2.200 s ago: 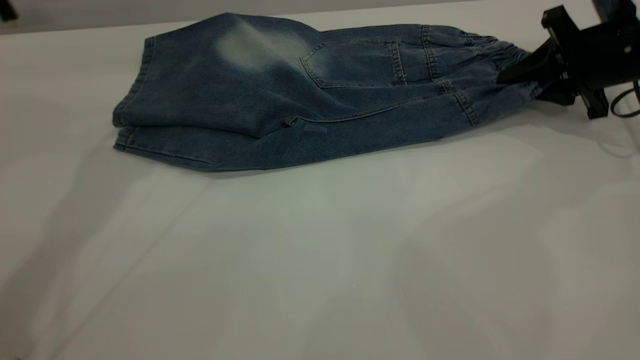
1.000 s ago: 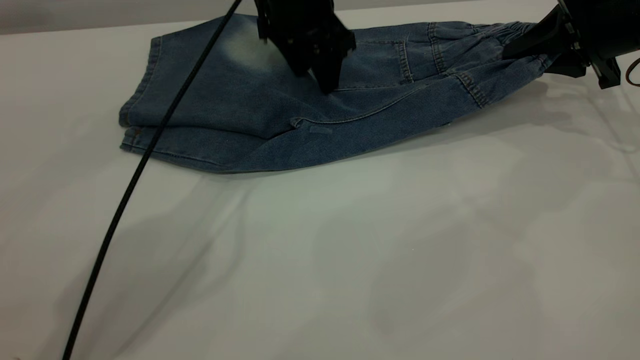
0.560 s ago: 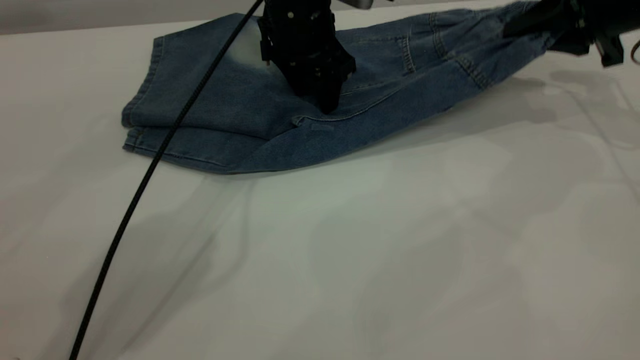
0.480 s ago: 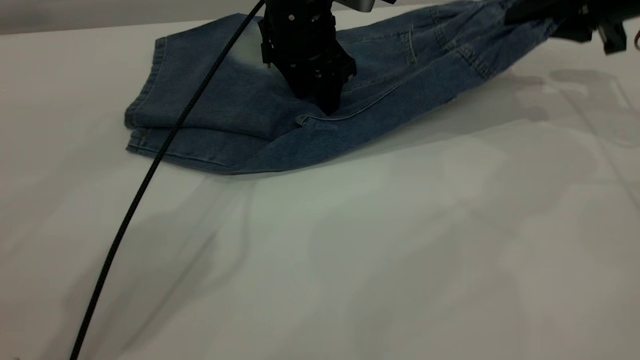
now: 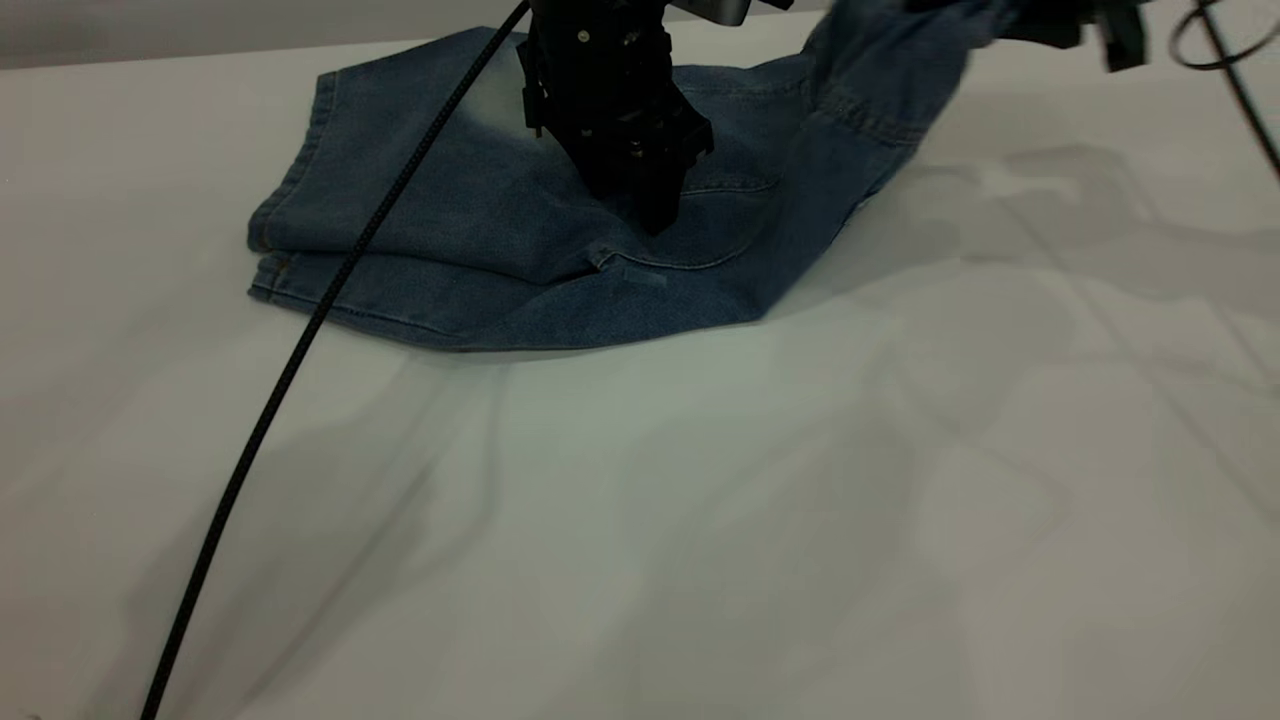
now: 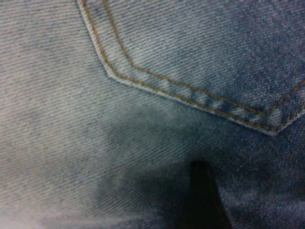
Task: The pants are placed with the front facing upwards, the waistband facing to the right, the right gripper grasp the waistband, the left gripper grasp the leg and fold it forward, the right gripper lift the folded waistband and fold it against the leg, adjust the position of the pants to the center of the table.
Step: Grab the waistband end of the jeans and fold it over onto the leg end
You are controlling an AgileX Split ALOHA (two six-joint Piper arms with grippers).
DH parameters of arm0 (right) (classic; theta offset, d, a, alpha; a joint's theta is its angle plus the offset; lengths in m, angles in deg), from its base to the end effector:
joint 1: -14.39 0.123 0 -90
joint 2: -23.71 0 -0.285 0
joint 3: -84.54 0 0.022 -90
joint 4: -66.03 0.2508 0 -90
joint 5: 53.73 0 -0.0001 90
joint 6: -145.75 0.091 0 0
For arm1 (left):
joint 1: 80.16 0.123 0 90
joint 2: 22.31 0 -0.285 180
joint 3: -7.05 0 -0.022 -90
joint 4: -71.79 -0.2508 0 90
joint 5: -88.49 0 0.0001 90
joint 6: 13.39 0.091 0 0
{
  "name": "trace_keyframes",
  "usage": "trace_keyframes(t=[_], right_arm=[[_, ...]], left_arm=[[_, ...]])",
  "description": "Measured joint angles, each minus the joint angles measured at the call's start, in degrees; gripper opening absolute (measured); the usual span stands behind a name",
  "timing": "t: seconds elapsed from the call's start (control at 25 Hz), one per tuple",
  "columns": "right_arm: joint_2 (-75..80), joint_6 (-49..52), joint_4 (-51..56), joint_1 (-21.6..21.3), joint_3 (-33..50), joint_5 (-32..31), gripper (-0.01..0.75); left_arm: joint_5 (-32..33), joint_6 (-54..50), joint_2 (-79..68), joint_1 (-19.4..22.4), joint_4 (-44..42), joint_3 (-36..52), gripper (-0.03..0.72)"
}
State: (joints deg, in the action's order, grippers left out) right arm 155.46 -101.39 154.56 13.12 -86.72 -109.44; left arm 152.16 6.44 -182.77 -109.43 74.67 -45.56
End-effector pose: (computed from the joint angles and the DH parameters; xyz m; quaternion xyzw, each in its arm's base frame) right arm 0.3990 0.0664 0.1154 0.0095 0.8509 0.4831 0.2063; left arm 0.4581 -0.2614 0.0725 0.4056 0.9107 -0.0293 0.0717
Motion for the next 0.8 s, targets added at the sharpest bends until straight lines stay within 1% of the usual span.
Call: trace_keyframes(t=[0.16,0.36,0.44,0.6,0.8], right_arm=[[0.00,1.73,-0.33,3.53,-1.13,0.00,0.111],[0.00,3.56,-0.77,6.40,-3.98,-0.39,0.111],[0.00,4.39,-1.65,6.46,-4.88,-0.52,0.111],[0.00,4.91,-1.61,6.41,-5.13,-1.41,0.111],[-0.14,4.96,-0.58,6.41,-5.24,-1.15,0.111]], left_arm=[[0.00,0.00,0.00,0.00,0.00,0.00,0.461],[0.39,0.00,0.00,0.05,-0.25,0.00,0.461],[1.39,0.00,0.00,0.05,-0.31,-0.48,0.461],[6.41,-0.12,0.84,0.05,-0.65,-2.95,0.461],[6.76,0.09,2.51,0.05,-0.71,-6.91,0.461]])
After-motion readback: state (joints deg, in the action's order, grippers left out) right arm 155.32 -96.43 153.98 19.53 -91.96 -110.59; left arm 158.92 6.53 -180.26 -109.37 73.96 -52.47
